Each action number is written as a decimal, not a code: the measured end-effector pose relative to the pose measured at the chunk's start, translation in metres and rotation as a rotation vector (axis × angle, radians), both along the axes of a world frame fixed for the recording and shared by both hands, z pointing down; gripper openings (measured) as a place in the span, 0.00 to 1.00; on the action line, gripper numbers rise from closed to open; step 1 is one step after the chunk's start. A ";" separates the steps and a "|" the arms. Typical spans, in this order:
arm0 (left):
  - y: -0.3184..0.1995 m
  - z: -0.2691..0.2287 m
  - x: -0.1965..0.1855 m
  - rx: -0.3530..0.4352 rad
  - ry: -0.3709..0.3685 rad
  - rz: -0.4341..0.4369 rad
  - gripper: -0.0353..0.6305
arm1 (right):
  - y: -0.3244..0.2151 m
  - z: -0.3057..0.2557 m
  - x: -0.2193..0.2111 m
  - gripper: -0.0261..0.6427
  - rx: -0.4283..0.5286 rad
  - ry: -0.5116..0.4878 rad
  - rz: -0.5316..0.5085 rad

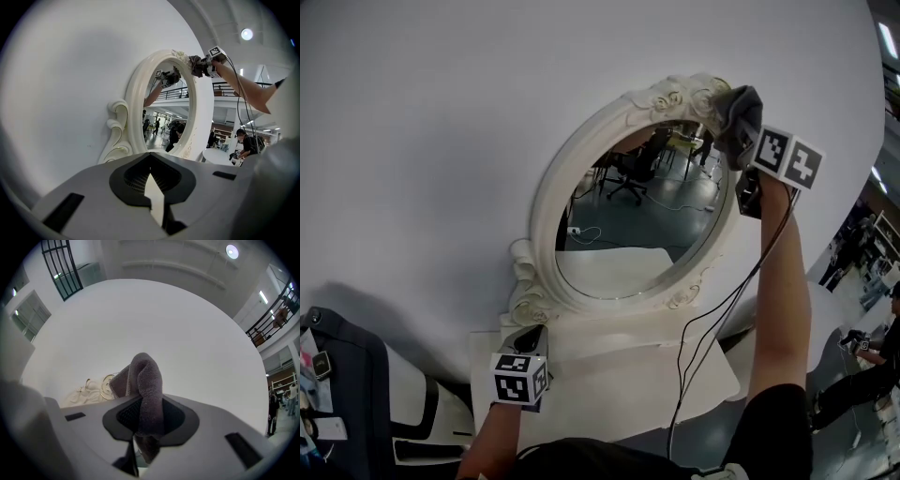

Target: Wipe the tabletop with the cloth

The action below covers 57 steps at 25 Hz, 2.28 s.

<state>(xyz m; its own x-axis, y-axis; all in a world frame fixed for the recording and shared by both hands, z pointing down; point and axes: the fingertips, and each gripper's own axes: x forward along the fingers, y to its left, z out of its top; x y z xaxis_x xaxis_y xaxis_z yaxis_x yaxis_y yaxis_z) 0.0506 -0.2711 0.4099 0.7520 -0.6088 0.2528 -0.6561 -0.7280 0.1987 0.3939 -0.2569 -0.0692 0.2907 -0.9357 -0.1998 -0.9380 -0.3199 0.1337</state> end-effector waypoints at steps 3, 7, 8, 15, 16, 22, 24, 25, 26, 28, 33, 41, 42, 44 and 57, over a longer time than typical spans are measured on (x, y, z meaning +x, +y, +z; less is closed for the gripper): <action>0.003 0.000 0.008 -0.001 -0.001 0.008 0.06 | 0.001 0.006 0.013 0.16 -0.013 -0.006 0.022; 0.009 -0.001 0.021 0.005 -0.010 0.022 0.06 | -0.001 0.020 0.028 0.16 -0.049 0.012 0.040; 0.010 -0.001 0.024 0.008 -0.014 0.025 0.06 | -0.001 0.024 0.031 0.16 -0.054 0.014 0.041; 0.014 -0.003 0.035 0.020 -0.041 0.016 0.06 | -0.002 0.038 0.054 0.16 -0.060 0.003 0.041; 0.014 -0.004 0.036 0.022 -0.044 0.012 0.06 | -0.003 0.041 0.058 0.16 -0.063 0.005 0.045; 0.016 -0.007 0.041 0.041 -0.060 -0.012 0.06 | -0.007 0.063 0.081 0.16 -0.093 -0.020 0.049; 0.017 -0.006 0.043 0.041 -0.070 -0.012 0.06 | -0.006 0.067 0.084 0.16 -0.089 -0.016 0.047; 0.018 -0.005 0.045 0.041 -0.074 -0.012 0.06 | -0.005 0.068 0.086 0.16 -0.090 -0.011 0.050; 0.019 -0.004 0.046 0.040 -0.078 -0.012 0.06 | -0.004 0.068 0.089 0.16 -0.094 -0.005 0.054; 0.022 -0.002 0.048 0.035 -0.085 -0.014 0.06 | -0.003 0.071 0.095 0.16 -0.101 0.000 0.064; 0.025 0.000 0.054 0.035 -0.093 -0.018 0.06 | -0.003 0.084 0.112 0.16 -0.123 -0.021 0.083; 0.030 0.003 0.061 0.031 -0.098 -0.026 0.06 | -0.004 0.096 0.119 0.16 -0.138 -0.010 0.081; 0.030 0.004 0.061 0.030 -0.099 -0.027 0.06 | -0.004 0.097 0.120 0.16 -0.137 -0.009 0.082; 0.031 0.005 0.062 0.029 -0.102 -0.029 0.06 | -0.003 0.101 0.123 0.16 -0.136 -0.012 0.085; 0.039 0.019 0.077 0.006 -0.140 0.012 0.06 | 0.006 0.166 0.160 0.16 -0.208 -0.060 0.141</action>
